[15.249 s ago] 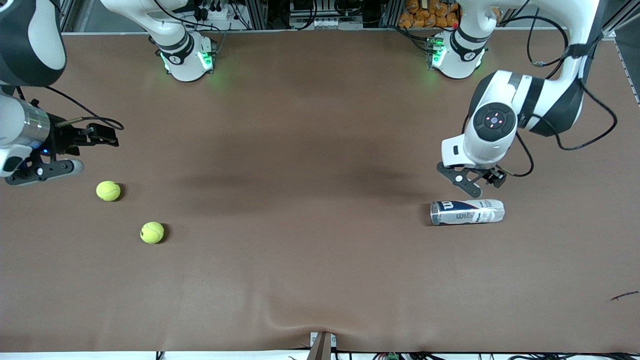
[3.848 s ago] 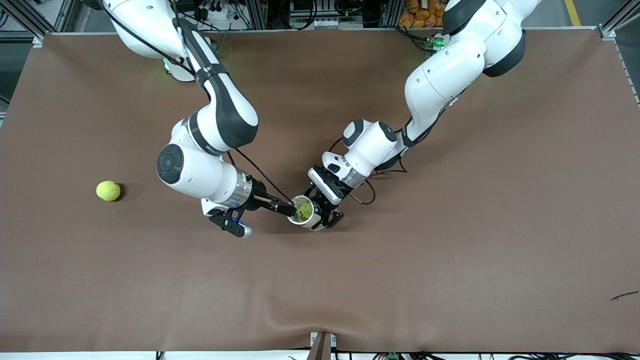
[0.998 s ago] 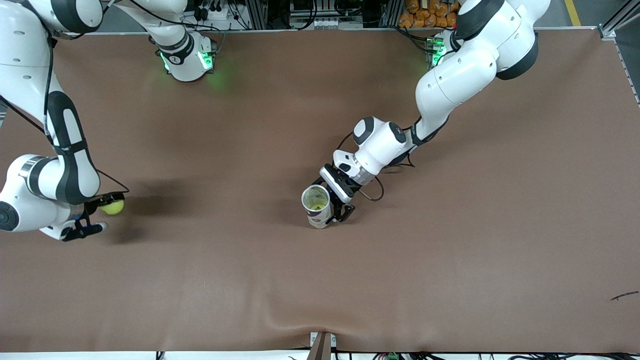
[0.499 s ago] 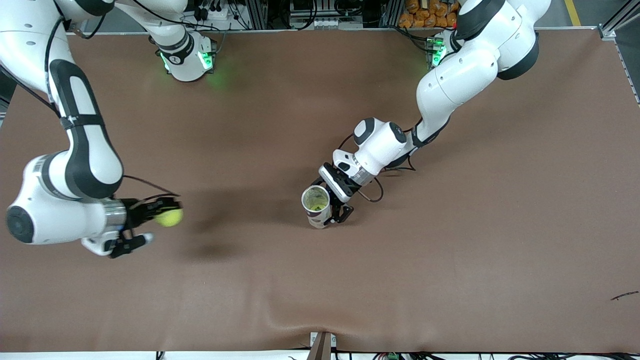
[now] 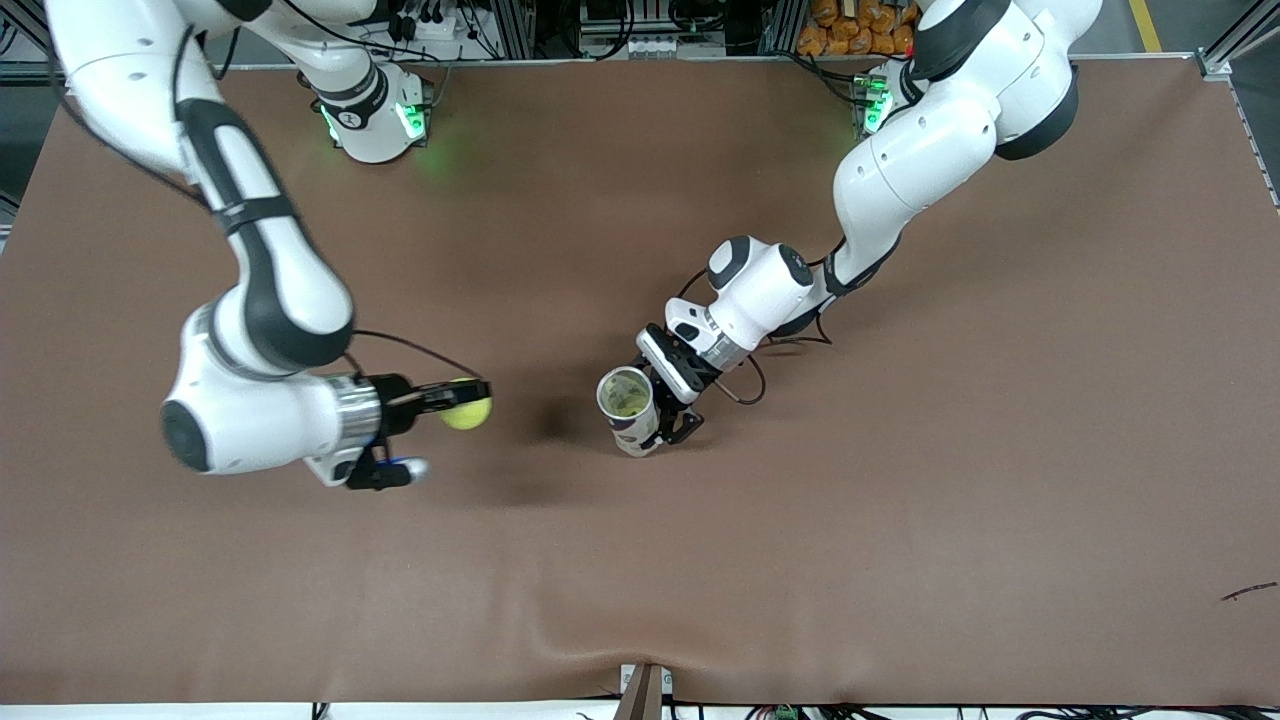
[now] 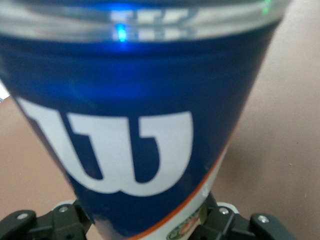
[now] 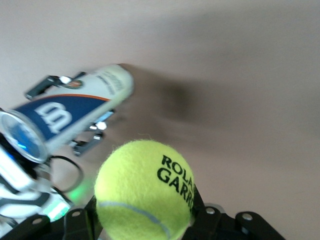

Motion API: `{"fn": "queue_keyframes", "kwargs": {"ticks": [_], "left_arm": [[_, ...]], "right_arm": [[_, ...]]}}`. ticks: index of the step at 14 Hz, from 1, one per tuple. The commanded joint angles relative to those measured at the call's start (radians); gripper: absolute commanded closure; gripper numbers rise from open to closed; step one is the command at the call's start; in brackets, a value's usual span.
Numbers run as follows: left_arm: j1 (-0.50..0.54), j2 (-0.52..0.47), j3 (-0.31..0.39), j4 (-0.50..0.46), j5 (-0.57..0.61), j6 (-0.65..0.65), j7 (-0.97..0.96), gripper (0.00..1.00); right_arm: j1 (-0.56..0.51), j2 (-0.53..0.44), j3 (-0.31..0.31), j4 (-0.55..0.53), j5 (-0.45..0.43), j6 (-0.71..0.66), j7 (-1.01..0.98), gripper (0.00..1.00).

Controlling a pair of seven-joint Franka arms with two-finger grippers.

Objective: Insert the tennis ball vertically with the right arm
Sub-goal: 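Carry the second ball with the right gripper over the can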

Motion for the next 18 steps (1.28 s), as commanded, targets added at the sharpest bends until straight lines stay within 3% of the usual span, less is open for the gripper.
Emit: {"fn": "queue_keyframes", "kwargs": {"ticks": [1, 7, 10, 18], "left_arm": [[0.009, -0.007, -0.002, -0.009, 0.019, 0.006, -0.003, 0.18], [0.011, -0.007, -0.004, -0.007, 0.019, 0.006, -0.003, 0.17], [0.011, -0.009, -0.002, -0.007, 0.021, 0.006, -0.003, 0.17], [0.012, -0.007, -0.002, -0.009, 0.021, 0.006, -0.003, 0.15]], "right_arm": [[0.066, 0.010, -0.004, 0.073, 0.064, 0.017, 0.218, 0.78], [0.188, 0.022, -0.004, 0.075, 0.126, 0.223, 0.478, 0.78], [0.194, 0.034, -0.006, 0.075, 0.248, 0.242, 0.550, 0.78], [0.220, 0.097, -0.007, 0.066, 0.410, 0.282, 0.566, 0.78]]}}
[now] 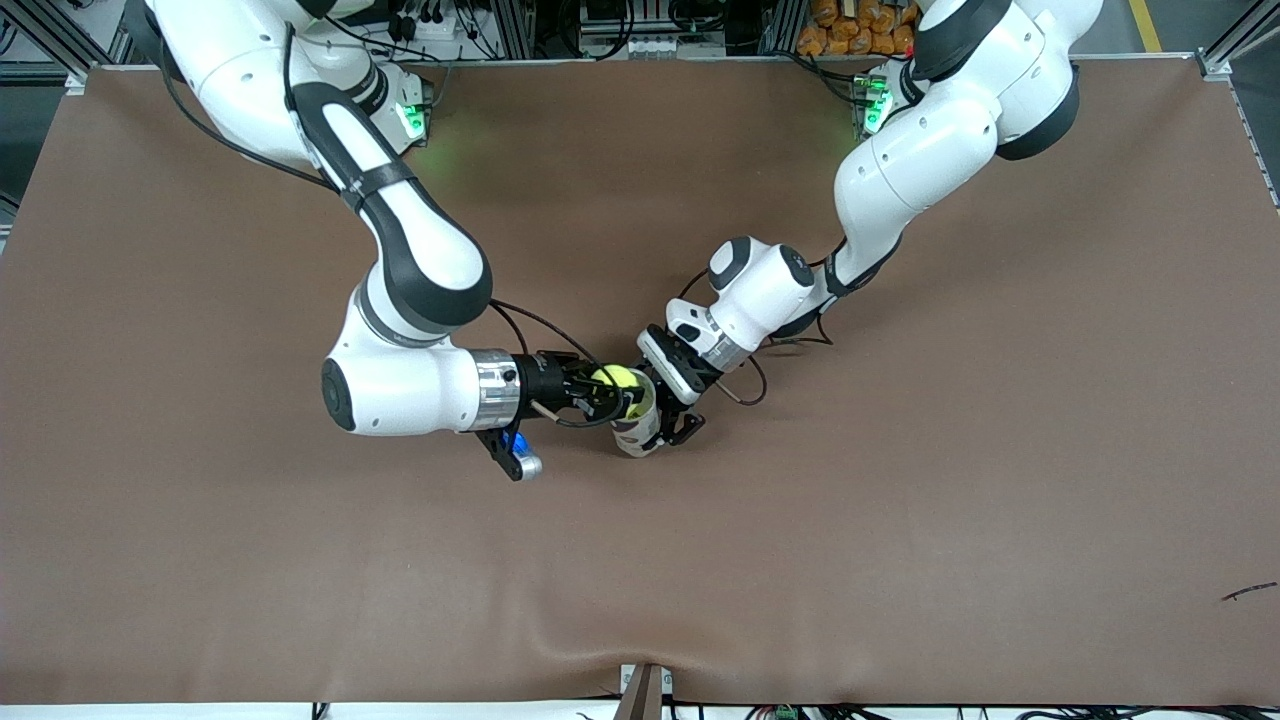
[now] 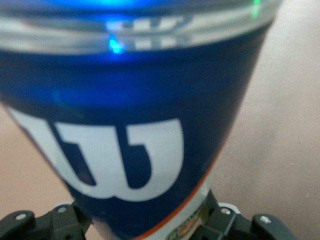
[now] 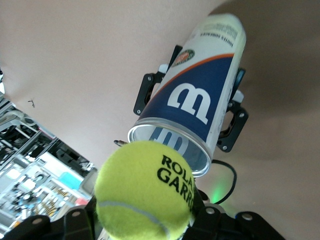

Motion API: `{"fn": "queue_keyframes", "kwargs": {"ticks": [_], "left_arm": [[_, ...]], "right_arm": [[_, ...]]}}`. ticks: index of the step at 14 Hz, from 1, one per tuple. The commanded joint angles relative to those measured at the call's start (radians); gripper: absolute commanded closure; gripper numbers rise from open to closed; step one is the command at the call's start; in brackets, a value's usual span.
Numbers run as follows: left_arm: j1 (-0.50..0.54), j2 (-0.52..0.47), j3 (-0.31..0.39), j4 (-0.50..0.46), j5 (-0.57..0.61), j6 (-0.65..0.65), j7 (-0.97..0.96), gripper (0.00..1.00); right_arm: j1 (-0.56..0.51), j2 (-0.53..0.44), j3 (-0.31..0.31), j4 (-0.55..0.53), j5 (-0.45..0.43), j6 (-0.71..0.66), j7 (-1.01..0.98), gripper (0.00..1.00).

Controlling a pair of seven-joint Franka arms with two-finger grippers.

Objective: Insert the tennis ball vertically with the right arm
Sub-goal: 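Drop the second ball into the can and open the right gripper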

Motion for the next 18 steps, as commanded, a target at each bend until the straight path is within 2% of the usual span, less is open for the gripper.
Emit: {"fn": "queue_keyframes", "kwargs": {"ticks": [1, 2, 3, 4, 5, 11, 12, 14, 15, 18], "left_arm": [[0.008, -0.007, -0.002, -0.008, 0.018, 0.006, -0.003, 0.15], [0.010, -0.007, -0.002, -0.008, 0.018, 0.006, -0.003, 0.15], [0.010, -0.007, -0.002, -0.008, 0.018, 0.006, -0.003, 0.14], [0.010, -0.007, -0.002, -0.008, 0.018, 0.006, -0.003, 0.14], [0.010, -0.007, -0.002, -0.008, 0.018, 0.006, -0.003, 0.14], [0.010, -0.007, -0.002, -0.009, 0.020, 0.006, -0.003, 0.10], [0.010, -0.007, -0.002, -0.009, 0.018, 0.006, -0.005, 0.00], [0.010, -0.006, -0.002, -0.012, 0.017, 0.006, -0.006, 0.00], [0.011, -0.006, -0.002, -0.017, 0.012, 0.006, -0.011, 0.00], [0.020, -0.007, -0.002, -0.035, 0.009, 0.005, -0.031, 0.00]], "right_arm": [[0.028, 0.016, -0.002, 0.014, 0.047, 0.007, 0.020, 0.76], [0.028, 0.019, -0.002, 0.014, 0.047, 0.007, 0.020, 0.71], [0.028, 0.025, -0.002, 0.014, 0.047, 0.007, 0.020, 0.62], [0.019, 0.028, -0.002, 0.013, 0.047, 0.007, 0.017, 0.36], [0.018, 0.030, -0.004, 0.013, 0.047, 0.005, 0.017, 0.00], [0.013, 0.030, -0.004, 0.013, 0.045, 0.004, 0.017, 0.00], [0.005, 0.027, -0.007, 0.014, 0.039, 0.002, 0.010, 0.00], [-0.027, 0.018, -0.008, 0.014, 0.015, -0.004, 0.000, 0.00], [-0.050, 0.016, -0.008, 0.013, -0.025, -0.013, -0.016, 0.00], [-0.091, -0.001, -0.008, 0.013, -0.304, -0.122, -0.198, 0.00]]}}
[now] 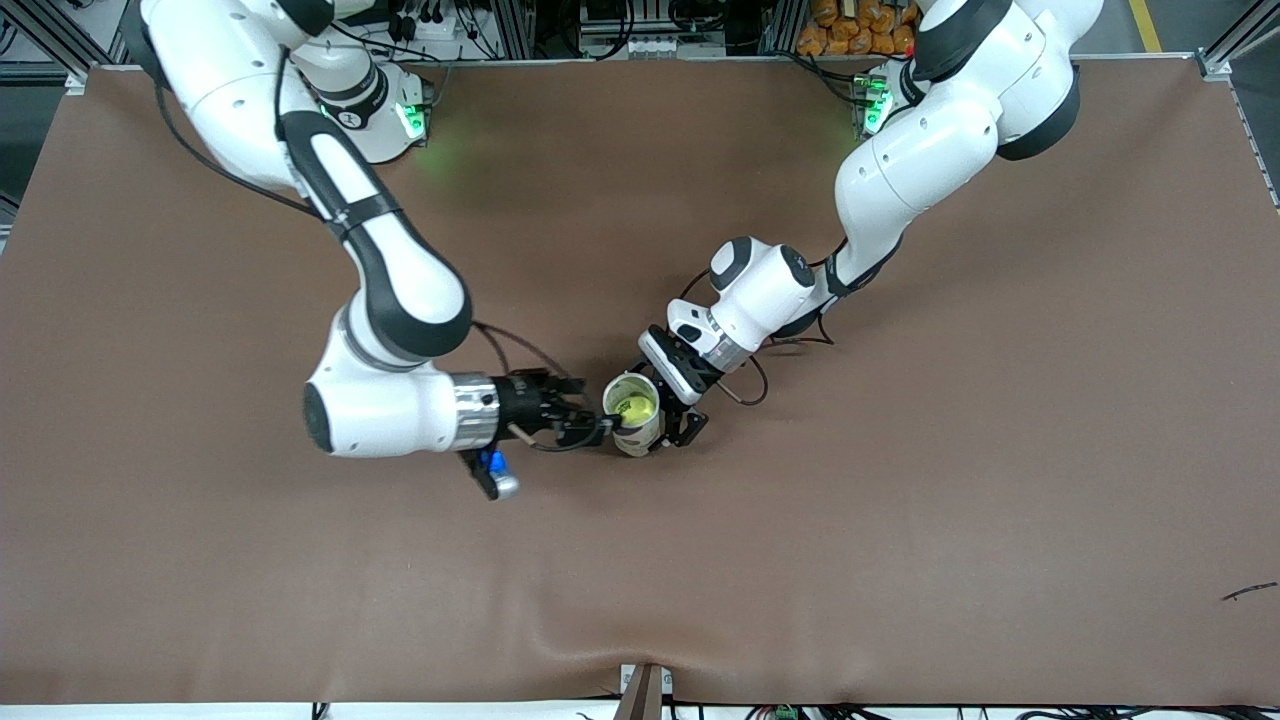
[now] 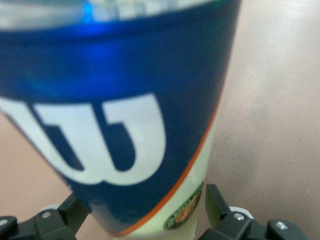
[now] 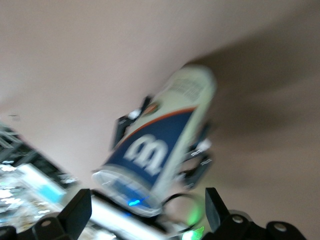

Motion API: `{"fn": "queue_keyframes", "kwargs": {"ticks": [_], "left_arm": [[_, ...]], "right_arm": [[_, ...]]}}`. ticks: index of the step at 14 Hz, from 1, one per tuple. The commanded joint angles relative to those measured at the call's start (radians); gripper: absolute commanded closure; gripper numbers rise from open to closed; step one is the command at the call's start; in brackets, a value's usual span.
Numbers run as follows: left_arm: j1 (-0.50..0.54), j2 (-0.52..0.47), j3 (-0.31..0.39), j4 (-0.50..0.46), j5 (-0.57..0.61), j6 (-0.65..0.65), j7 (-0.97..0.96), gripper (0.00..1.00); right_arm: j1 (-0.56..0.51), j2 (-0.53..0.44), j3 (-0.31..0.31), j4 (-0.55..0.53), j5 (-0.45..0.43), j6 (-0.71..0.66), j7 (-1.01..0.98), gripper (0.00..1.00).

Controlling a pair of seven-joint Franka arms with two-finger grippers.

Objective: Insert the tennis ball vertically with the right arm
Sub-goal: 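Drop the second ball into the can and open the right gripper, then release the can with the left gripper while the right gripper withdraws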

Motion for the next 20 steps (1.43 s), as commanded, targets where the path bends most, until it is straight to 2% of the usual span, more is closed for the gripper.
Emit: {"fn": "queue_keyframes", "kwargs": {"ticks": [1, 5, 7, 9, 11, 13, 16, 20], "left_arm": [[0.016, -0.009, -0.004, -0.034, 0.007, 0.005, -0.030, 0.00], [0.050, -0.016, -0.003, -0.089, 0.007, -0.001, -0.036, 0.00], [0.063, -0.020, -0.003, -0.109, 0.003, -0.008, -0.041, 0.00], [0.091, -0.033, -0.003, -0.131, 0.003, -0.026, -0.042, 0.00], [0.138, -0.090, -0.003, -0.138, 0.003, -0.153, -0.045, 0.00], [0.185, -0.144, -0.003, -0.132, 0.003, -0.283, -0.056, 0.00], [0.238, -0.150, -0.004, -0.086, 0.004, -0.382, -0.061, 0.00], [0.320, -0.165, 0.000, 0.067, 0.007, -0.679, -0.068, 0.00]], "right_arm": [[-0.033, -0.023, 0.009, 0.000, -0.206, -0.083, -0.111, 0.00], [-0.043, -0.086, 0.011, -0.009, -0.528, -0.166, -0.188, 0.00], [-0.069, -0.148, 0.009, -0.065, -0.593, -0.173, -0.274, 0.00], [-0.119, -0.245, 0.009, -0.156, -0.616, -0.176, -0.379, 0.00], [-0.173, -0.364, 0.009, -0.249, -0.616, -0.183, -0.482, 0.00], [-0.210, -0.447, 0.009, -0.277, -0.619, -0.248, -0.527, 0.00], [-0.248, -0.569, -0.009, -0.326, -0.632, -0.283, -0.584, 0.00], [-0.178, -0.687, -0.190, -0.354, -0.632, -0.332, -0.673, 0.00]]}}
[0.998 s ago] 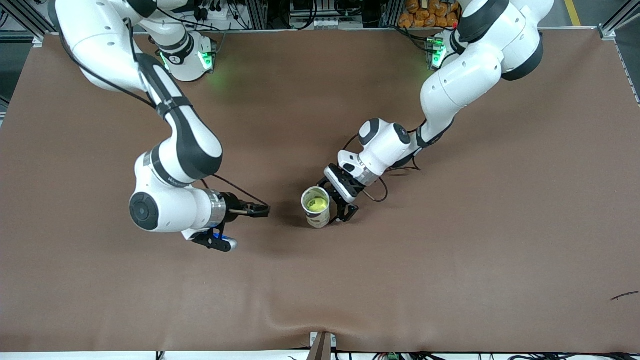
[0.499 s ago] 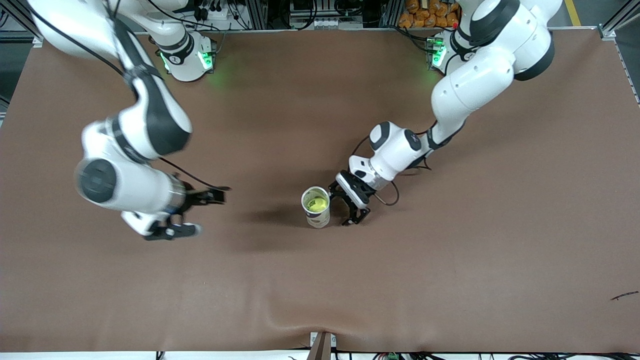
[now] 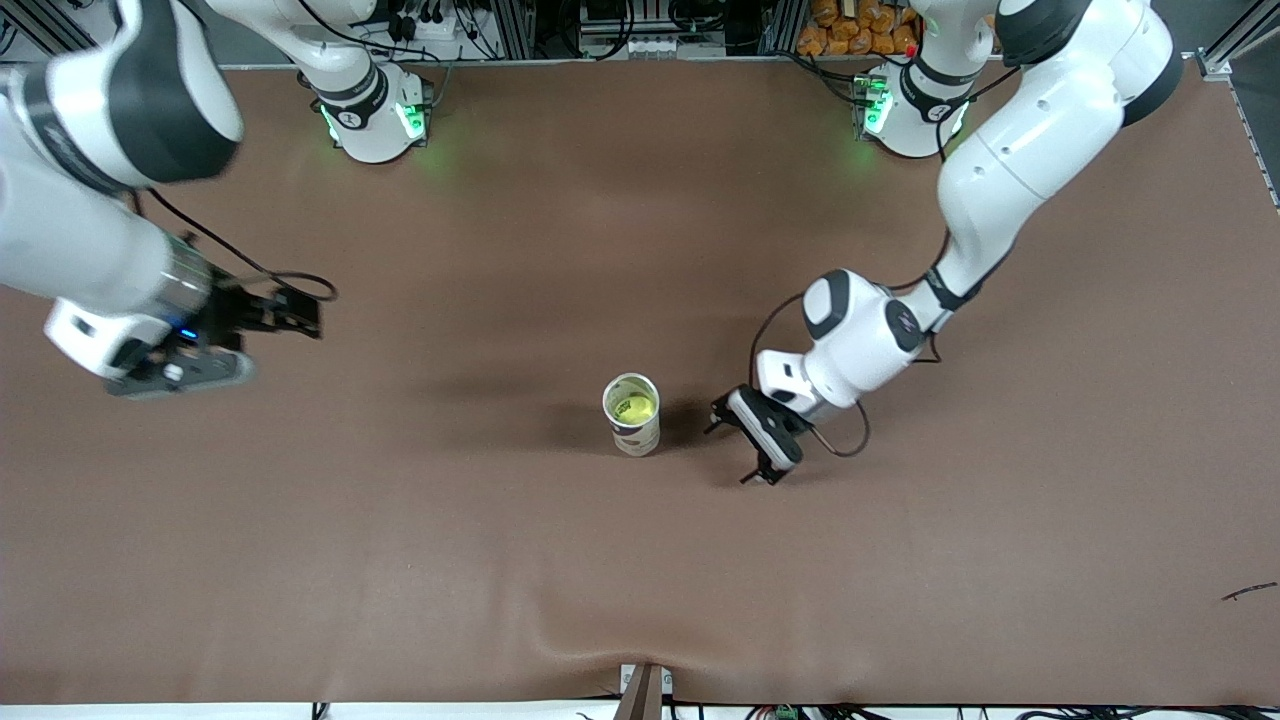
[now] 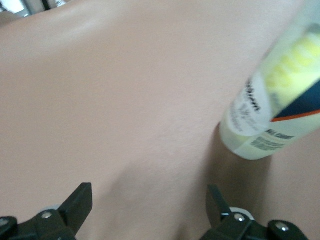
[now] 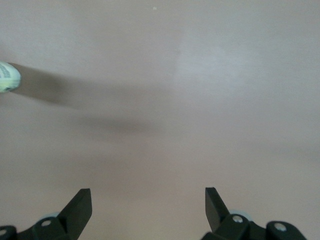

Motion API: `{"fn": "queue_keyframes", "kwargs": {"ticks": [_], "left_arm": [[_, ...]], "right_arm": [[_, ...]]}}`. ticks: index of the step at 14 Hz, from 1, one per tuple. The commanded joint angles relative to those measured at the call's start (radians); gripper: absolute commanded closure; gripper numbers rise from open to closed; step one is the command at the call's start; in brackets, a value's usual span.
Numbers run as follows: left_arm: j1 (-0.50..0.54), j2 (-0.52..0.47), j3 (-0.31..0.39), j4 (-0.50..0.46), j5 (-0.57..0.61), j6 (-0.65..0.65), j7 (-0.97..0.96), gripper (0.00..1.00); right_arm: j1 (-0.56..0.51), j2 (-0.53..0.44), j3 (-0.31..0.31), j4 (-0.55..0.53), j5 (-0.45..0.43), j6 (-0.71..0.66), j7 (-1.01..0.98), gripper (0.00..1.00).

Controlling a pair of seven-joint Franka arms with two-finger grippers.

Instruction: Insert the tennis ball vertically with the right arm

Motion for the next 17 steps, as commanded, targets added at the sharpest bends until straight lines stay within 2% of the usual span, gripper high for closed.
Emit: {"fn": "queue_keyframes", "kwargs": {"ticks": [1, 5, 7, 10, 12, 17], "left_arm": [[0.037, -0.030, 0.006, 0.109, 0.014, -0.224, -0.041, 0.00], [0.038, -0.099, 0.082, 0.263, 0.018, -0.571, -0.073, 0.00], [0.032, -0.139, 0.128, 0.324, 0.020, -0.721, -0.079, 0.00], [0.026, -0.229, 0.190, 0.343, 0.020, -0.870, -0.114, 0.00], [0.037, -0.283, 0.202, 0.343, 0.026, -0.956, -0.154, 0.00], [0.046, -0.421, 0.217, 0.344, 0.097, -1.156, -0.347, 0.00]], "right_arm": [[0.059, -0.108, -0.121, -0.072, -0.014, -0.004, -0.051, 0.00], [0.087, -0.188, -0.267, -0.069, 0.001, -0.105, -0.096, 0.00], [0.086, -0.211, -0.298, -0.061, 0.001, -0.140, -0.123, 0.00], [0.079, -0.237, -0.290, -0.032, 0.001, -0.206, -0.033, 0.00], [0.078, -0.249, -0.293, -0.026, 0.001, -0.247, 0.025, 0.00], [0.067, -0.254, -0.304, -0.014, 0.004, -0.236, -0.011, 0.00]]}}
